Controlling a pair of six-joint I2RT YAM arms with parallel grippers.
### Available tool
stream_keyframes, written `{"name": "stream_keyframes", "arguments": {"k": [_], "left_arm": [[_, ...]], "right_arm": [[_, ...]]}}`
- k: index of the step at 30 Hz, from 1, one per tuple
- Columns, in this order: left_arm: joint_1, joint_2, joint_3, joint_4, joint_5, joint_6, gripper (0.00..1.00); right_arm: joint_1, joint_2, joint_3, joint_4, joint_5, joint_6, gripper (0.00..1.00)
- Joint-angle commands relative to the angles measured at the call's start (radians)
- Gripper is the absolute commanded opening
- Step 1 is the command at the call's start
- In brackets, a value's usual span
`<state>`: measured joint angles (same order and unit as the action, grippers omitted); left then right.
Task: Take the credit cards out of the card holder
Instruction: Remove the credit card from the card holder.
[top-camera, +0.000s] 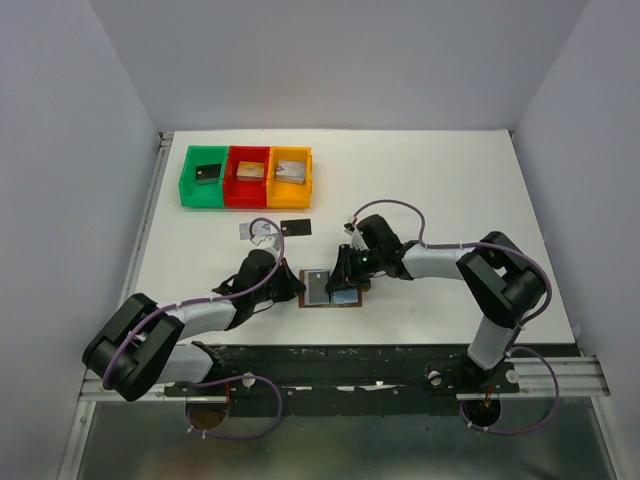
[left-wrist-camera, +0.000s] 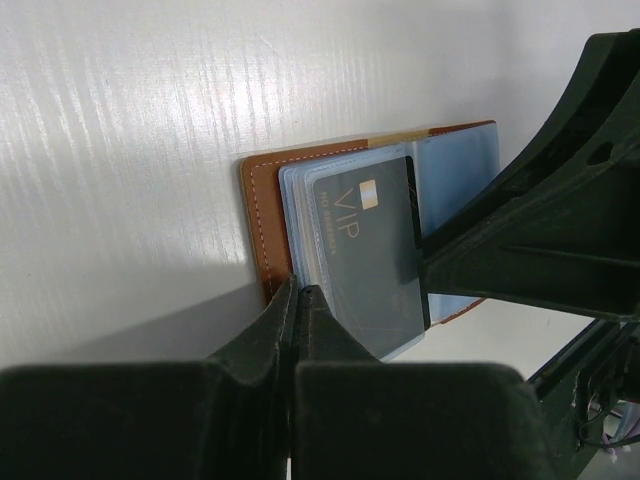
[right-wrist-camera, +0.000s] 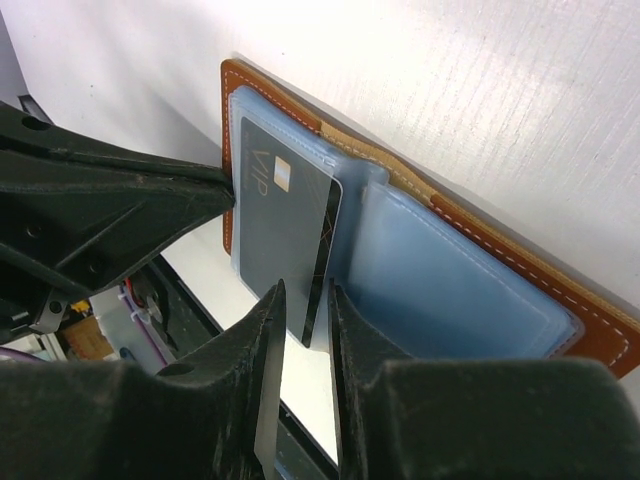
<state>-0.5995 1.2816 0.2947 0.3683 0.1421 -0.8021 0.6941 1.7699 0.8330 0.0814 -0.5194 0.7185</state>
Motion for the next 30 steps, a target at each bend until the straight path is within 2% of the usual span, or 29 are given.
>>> {"name": "stream_keyframes", "arguments": {"k": [1,15,20,25,30], "left_arm": [[-0.008,0.027,-0.020,0.014,-0.019,0.000,0.00],[-0.028,0.061,-0.012,0.031,-0.019,-0.005,0.00],[-0.028,0.051,-0.019,0.026,-0.030,-0.009,0.00],[-0.026,0.044,-0.023,0.018,-0.039,-0.016,0.00],[-0.028,0.027,-0.034,0.003,-0.061,-0.025,0.00]], "right_arm": [[0.005,0.029,0.014,0.038,-0.024,0.022,0.31],[0.004,-0.016,-0.032,0.115,-0.027,0.067,0.31],[0.004,-0.038,-0.048,0.129,-0.018,0.076,0.26],[0.002,-0.043,-0.055,0.129,-0.011,0.068,0.14],[-0.001,-0.056,-0.058,0.101,0.010,0.053,0.07]]}}
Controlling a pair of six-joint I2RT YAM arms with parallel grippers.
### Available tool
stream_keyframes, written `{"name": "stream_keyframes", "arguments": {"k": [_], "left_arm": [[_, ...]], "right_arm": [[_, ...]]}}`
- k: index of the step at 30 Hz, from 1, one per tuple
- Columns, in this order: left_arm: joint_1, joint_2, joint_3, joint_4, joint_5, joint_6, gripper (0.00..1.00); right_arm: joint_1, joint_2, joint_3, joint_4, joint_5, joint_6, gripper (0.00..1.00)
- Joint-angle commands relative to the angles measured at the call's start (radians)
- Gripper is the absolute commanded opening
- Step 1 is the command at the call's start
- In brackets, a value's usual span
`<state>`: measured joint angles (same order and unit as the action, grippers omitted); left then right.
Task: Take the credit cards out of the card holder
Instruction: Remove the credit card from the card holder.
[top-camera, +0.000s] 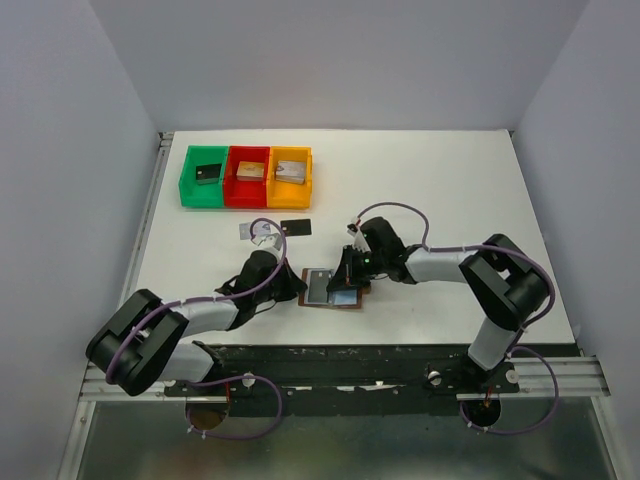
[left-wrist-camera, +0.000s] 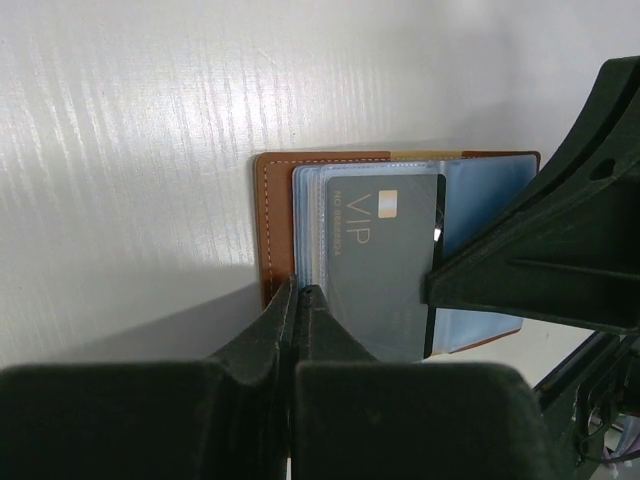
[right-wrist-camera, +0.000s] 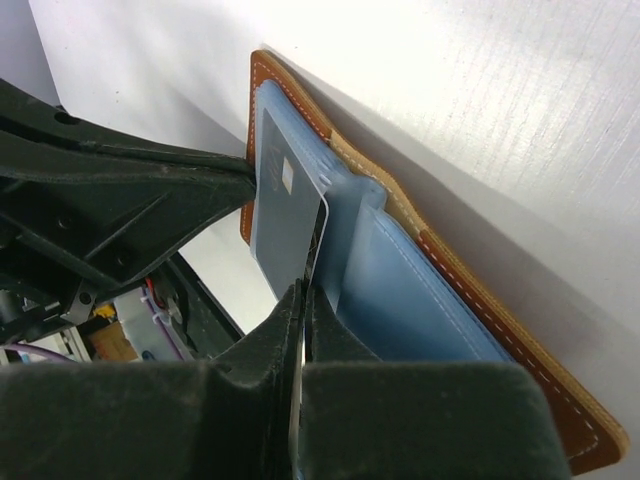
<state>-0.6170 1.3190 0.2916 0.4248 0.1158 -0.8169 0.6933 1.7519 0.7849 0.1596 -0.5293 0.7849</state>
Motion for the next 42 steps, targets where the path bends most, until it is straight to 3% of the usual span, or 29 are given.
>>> {"name": "stream_keyframes", "arguments": {"k": [1,5,20,30,42], "left_arm": [[-0.009,-0.014,-0.029,-0.058,-0.039,-0.010,0.00],[-0.009,-0.017,-0.032,-0.066,-0.048,-0.016,0.00],[-0.010,-0.066,-0.020,-0.083,-0.039,-0.005,0.00],[-0.010,-0.129,0.026,-0.064,0.004,0.032,0.05],[-0.010,0.074,0.081,0.108,0.136,0.027,0.06]], "right_arm": [[0.000,-0.040,-0.012,0.020,0.023,-0.015,0.06],[-0.005,-0.058,-0.010,-0.014,0.044,-0.050,0.00],[-0.025,-0.051,0.016,-0.115,0.064,-0.125,0.00],[-0.028,-0.039,0.045,-0.192,0.078,-0.184,0.00],[-0.029,-0.035,0.063,-0.200,0.043,-0.196,0.01]]}}
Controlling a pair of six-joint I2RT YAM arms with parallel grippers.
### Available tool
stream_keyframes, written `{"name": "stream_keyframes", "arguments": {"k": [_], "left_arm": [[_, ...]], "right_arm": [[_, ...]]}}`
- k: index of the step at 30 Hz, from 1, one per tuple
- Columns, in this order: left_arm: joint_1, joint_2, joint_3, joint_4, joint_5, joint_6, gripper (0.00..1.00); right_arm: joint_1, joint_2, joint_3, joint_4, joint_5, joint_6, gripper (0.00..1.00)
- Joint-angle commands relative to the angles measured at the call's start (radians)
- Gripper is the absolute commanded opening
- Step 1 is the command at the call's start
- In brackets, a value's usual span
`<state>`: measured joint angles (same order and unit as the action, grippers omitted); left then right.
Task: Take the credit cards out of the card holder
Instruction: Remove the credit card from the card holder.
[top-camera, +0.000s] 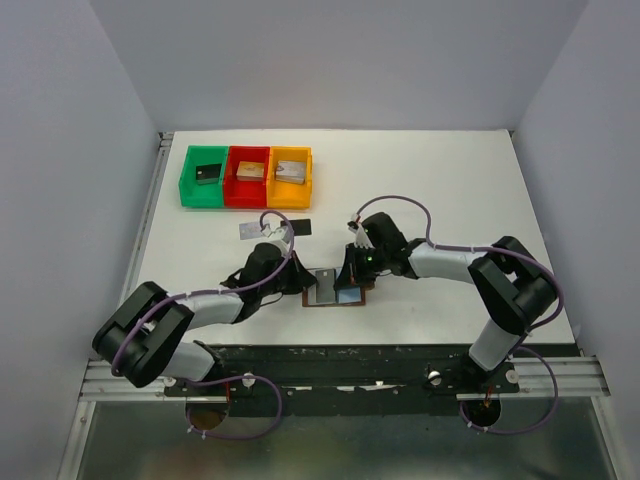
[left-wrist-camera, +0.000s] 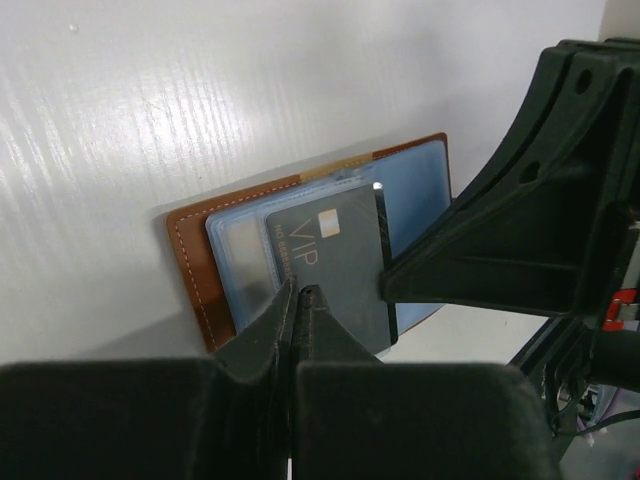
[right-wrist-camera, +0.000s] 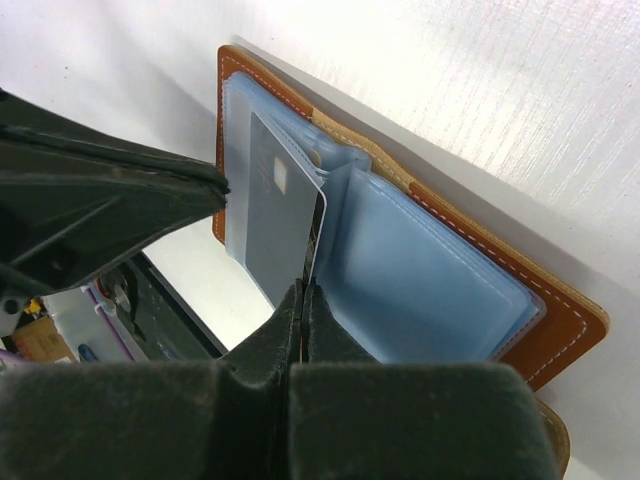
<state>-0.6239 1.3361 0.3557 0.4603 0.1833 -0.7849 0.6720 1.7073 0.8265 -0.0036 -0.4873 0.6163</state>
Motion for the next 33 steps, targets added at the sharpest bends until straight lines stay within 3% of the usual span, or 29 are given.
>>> {"name": "stream_keyframes", "arguments": {"k": [1,4,15,33], "left_arm": [[-0.003,0.073,0.022,0.067,0.070,-0.004,0.05],[-0.003,0.113,0.028,0.072,0.084,-0.011,0.02],[-0.003,0.094,-0.004,0.043,0.021,-0.024,0.00],[-0.004,0.106,-0.024,0.058,0.022,-0.028,0.00]], "right_arm": [[-0.006,0.006,0.020,-0.038,0.000,-0.024,0.00],[-0.006,0.000,0.019,-0.033,-0.004,-0.013,0.01],[-0.014,0.000,-0.003,0.060,-0.057,0.074,0.17],[-0.040,0.044,-0.052,0.260,-0.183,0.198,0.25]]}}
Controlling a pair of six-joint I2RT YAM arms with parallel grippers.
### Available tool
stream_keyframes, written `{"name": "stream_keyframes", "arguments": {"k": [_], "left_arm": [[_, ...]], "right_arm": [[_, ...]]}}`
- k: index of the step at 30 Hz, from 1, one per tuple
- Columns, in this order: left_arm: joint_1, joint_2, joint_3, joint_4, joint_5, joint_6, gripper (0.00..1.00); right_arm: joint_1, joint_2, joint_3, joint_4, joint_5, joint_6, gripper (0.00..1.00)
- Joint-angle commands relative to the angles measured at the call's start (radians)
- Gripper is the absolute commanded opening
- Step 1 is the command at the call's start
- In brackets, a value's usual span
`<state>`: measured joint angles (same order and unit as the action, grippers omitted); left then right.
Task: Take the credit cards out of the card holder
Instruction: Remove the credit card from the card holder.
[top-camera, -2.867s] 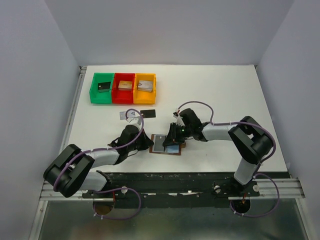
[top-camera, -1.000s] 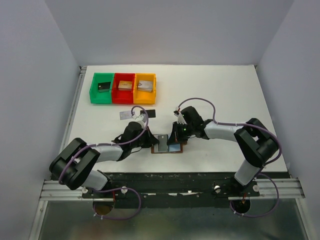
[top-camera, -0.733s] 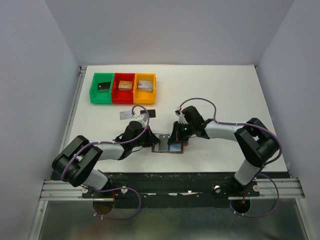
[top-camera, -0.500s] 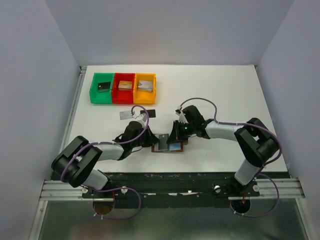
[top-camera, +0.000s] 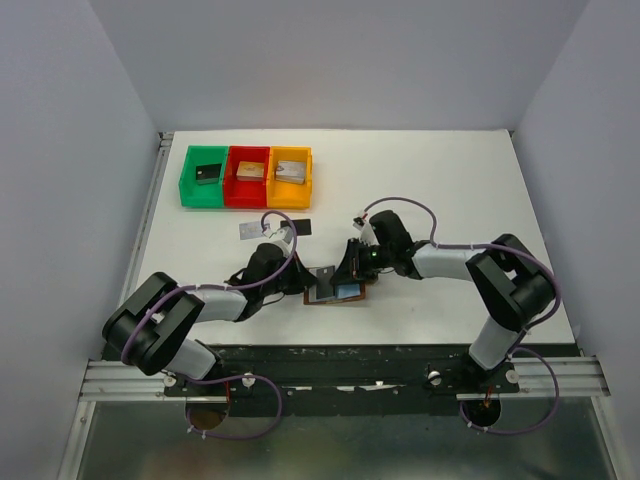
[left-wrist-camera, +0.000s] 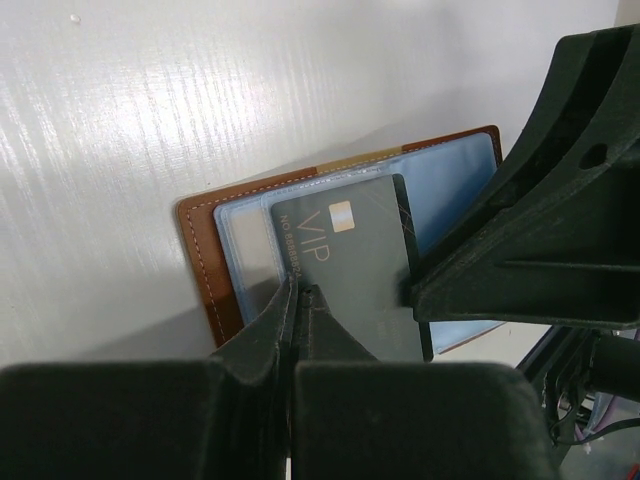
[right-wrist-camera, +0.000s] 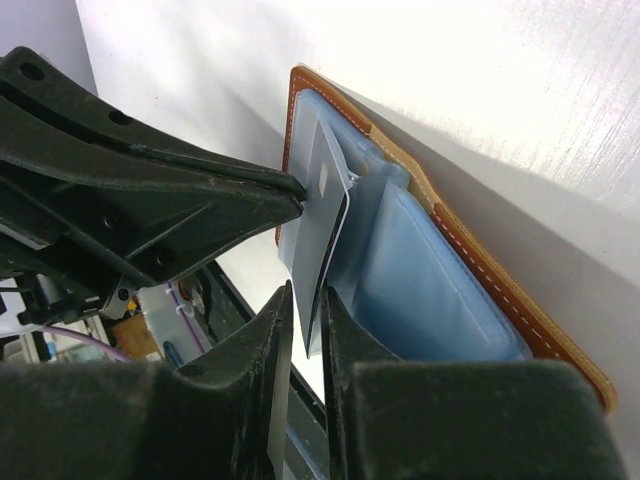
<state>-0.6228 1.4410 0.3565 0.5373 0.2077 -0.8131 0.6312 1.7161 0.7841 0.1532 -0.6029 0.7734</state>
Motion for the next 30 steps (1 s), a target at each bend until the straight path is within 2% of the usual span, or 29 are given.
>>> {"name": "stream_keyframes", "arguments": {"k": [1,7,15,19,30], "left_arm": [[-0.006,0.001,-0.025,-0.019,-0.001,0.000,0.00],[-0.005,-0.016,-0.031,-0.031,-0.004,0.002,0.00],[-0.006,-0.070,-0.030,-0.080,-0.016,0.008,0.00],[-0.006,-0.093,-0.030,-0.105,-0.030,0.012,0.00],[-0.005,-0.044,-0.039,-0.100,-0.045,0.002,0.00]], "right_arm": [[0.002,0.042,-0.009,0.109,-0.070,0.044,0.25],[0.001,0.068,-0.009,0.134,-0.083,0.063,0.25],[-0.010,0.059,-0.006,0.089,-0.063,0.041,0.04],[-0.018,0.054,-0.009,0.072,-0.058,0.029,0.00],[-0.031,0.023,-0.028,0.066,-0.064,0.021,0.00]]}}
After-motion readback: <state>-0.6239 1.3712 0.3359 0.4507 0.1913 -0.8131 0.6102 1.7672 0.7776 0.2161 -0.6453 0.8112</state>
